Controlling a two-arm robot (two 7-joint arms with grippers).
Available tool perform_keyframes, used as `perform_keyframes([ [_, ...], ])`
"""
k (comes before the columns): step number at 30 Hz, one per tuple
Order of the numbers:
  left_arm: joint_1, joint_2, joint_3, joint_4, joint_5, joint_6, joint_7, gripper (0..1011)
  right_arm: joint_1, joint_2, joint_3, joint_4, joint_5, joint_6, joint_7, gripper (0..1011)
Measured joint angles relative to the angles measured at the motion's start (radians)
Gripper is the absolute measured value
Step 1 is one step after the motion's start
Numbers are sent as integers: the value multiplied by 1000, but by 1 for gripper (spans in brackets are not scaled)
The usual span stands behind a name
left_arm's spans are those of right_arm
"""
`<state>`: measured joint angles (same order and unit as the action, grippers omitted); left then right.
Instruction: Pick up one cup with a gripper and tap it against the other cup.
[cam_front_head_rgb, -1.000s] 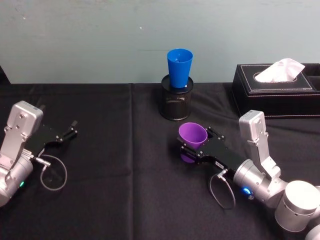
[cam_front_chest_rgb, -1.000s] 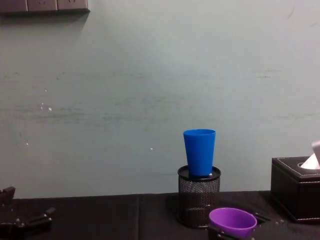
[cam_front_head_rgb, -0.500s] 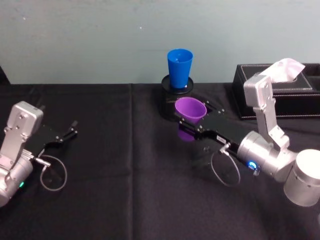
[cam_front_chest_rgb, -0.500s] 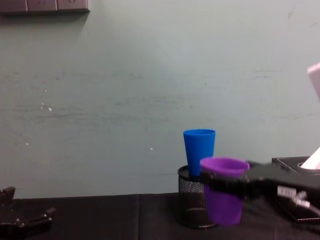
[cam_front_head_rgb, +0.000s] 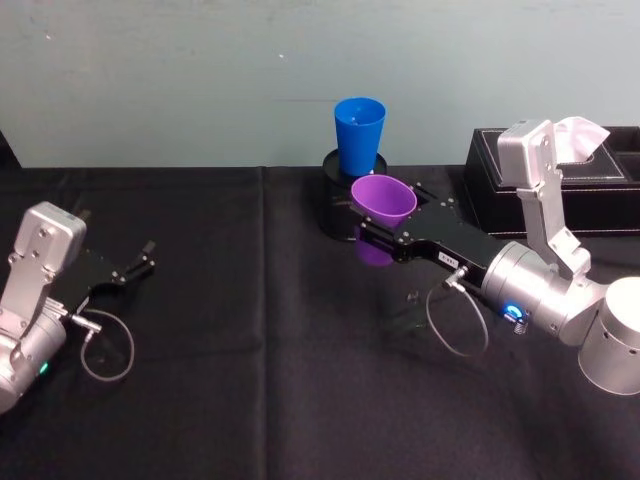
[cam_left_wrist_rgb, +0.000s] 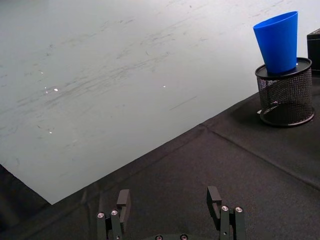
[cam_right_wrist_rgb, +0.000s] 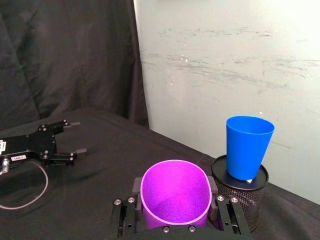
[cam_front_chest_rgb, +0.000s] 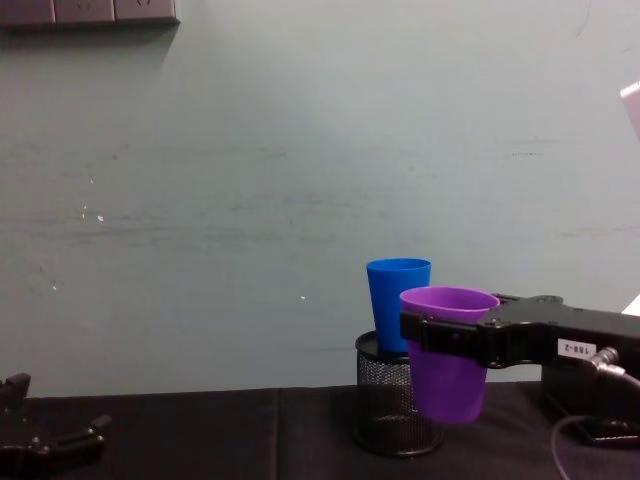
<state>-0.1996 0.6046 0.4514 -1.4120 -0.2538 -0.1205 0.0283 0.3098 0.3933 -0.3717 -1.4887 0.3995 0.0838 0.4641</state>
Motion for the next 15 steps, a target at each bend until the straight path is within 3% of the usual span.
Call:
perform_keyframes([
  [15, 0, 0, 0, 0, 0, 0, 0, 1000, -1, -2, -2, 6, -5, -7, -2, 723],
])
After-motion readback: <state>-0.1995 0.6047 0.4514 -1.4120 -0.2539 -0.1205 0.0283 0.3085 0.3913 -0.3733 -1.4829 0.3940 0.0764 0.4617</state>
